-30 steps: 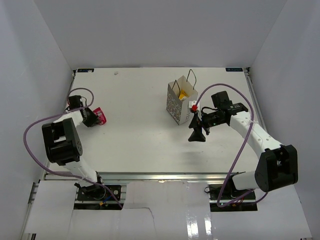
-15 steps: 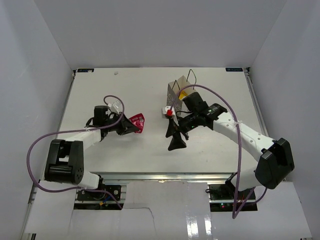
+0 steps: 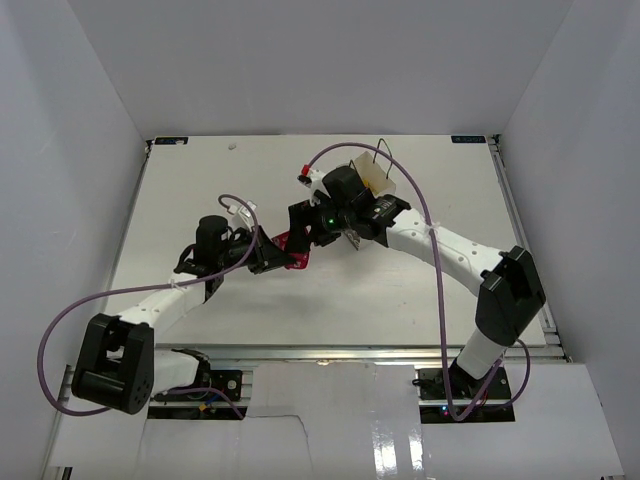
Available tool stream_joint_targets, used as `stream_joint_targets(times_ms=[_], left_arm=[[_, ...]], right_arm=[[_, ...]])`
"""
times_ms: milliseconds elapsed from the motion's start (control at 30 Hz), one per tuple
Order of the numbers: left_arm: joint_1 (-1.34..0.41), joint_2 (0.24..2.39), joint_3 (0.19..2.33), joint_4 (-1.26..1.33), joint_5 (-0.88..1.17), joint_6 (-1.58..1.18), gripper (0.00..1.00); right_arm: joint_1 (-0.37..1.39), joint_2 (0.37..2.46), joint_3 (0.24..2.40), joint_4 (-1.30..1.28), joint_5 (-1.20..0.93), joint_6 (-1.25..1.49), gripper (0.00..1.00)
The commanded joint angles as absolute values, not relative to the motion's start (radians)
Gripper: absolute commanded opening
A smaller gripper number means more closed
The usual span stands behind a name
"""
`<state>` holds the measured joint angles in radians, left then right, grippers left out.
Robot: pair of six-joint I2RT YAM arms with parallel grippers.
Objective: Place the snacks into the paper bag
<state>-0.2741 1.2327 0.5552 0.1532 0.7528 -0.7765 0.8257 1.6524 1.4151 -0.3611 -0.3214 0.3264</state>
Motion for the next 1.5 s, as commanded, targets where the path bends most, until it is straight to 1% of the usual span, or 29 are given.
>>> stream_joint_targets(times_ms=[0, 133, 167, 267, 400, 500, 567, 600, 633, 733, 833, 933, 1067, 1267, 1333, 1367, 1400, 1467], left_arm=[[-0.291, 1.172, 0.531, 0.178, 0.732, -0.808, 0.08], [-0.299, 1.134, 0.514, 0.179, 0.719, -0.824, 0.08], [-0.301, 1.128, 0.512, 0.181, 0.718, -0.827, 0.08], [-0.302, 1.115, 0.509, 0.179, 0.713, -0.828, 0.08], [-0.302, 1.106, 0.482, 0.181, 0.693, -0.830, 0.09], [-0.302, 1.108, 0.469, 0.181, 0.683, -0.830, 0.09], [-0.302, 1.109, 0.471, 0.181, 0.677, -0.830, 0.09], [-0.301, 1.111, 0.474, 0.181, 0.676, -0.828, 0.09], [-0.301, 1.115, 0.482, 0.181, 0.680, -0.824, 0.09], [-0.301, 1.129, 0.500, 0.183, 0.698, -0.815, 0.09], [-0.302, 1.131, 0.515, 0.187, 0.721, -0.810, 0.09], [-0.301, 1.114, 0.517, 0.192, 0.744, -0.810, 0.09], [-0.301, 1.085, 0.514, 0.204, 0.767, -0.819, 0.09], [-0.304, 1.055, 0.515, 0.227, 0.796, -0.836, 0.11], [-0.302, 1.055, 0.515, 0.235, 0.810, -0.838, 0.11], [-0.302, 1.055, 0.515, 0.239, 0.814, -0.836, 0.12], [-0.302, 1.057, 0.512, 0.242, 0.818, -0.836, 0.13], [-0.304, 1.061, 0.511, 0.258, 0.828, -0.839, 0.18]], right_arm=[[0.830, 1.677, 1.460, -0.327, -0.210, 0.491, 0.80], [0.828, 1.687, 1.462, -0.319, -0.204, 0.489, 0.73], [0.828, 1.689, 1.447, -0.313, -0.209, 0.491, 0.68], [0.828, 1.678, 1.425, -0.310, -0.209, 0.488, 0.65], [0.828, 1.622, 1.430, -0.285, -0.224, 0.388, 0.64], [0.830, 1.589, 1.437, -0.279, -0.151, 0.281, 0.66], [0.831, 1.579, 1.427, -0.279, -0.100, 0.238, 0.70], [0.830, 1.578, 1.419, -0.278, -0.071, 0.233, 0.72], [0.830, 1.575, 1.411, -0.276, -0.066, 0.233, 0.79], [0.831, 1.574, 1.364, -0.264, -0.104, 0.256, 0.87], [0.830, 1.589, 1.333, -0.247, -0.149, 0.287, 0.88], [0.830, 1.617, 1.347, -0.238, -0.161, 0.291, 0.88], [0.828, 1.654, 1.384, -0.236, -0.193, 0.294, 0.86], [0.824, 1.683, 1.384, -0.224, -0.299, 0.330, 0.73], [0.819, 1.684, 1.381, -0.216, -0.328, 0.334, 0.63], [0.816, 1.684, 1.381, -0.210, -0.368, 0.333, 0.56], [0.810, 1.684, 1.381, -0.204, -0.389, 0.333, 0.44], [0.796, 1.681, 1.382, -0.189, -0.438, 0.331, 0.32]])
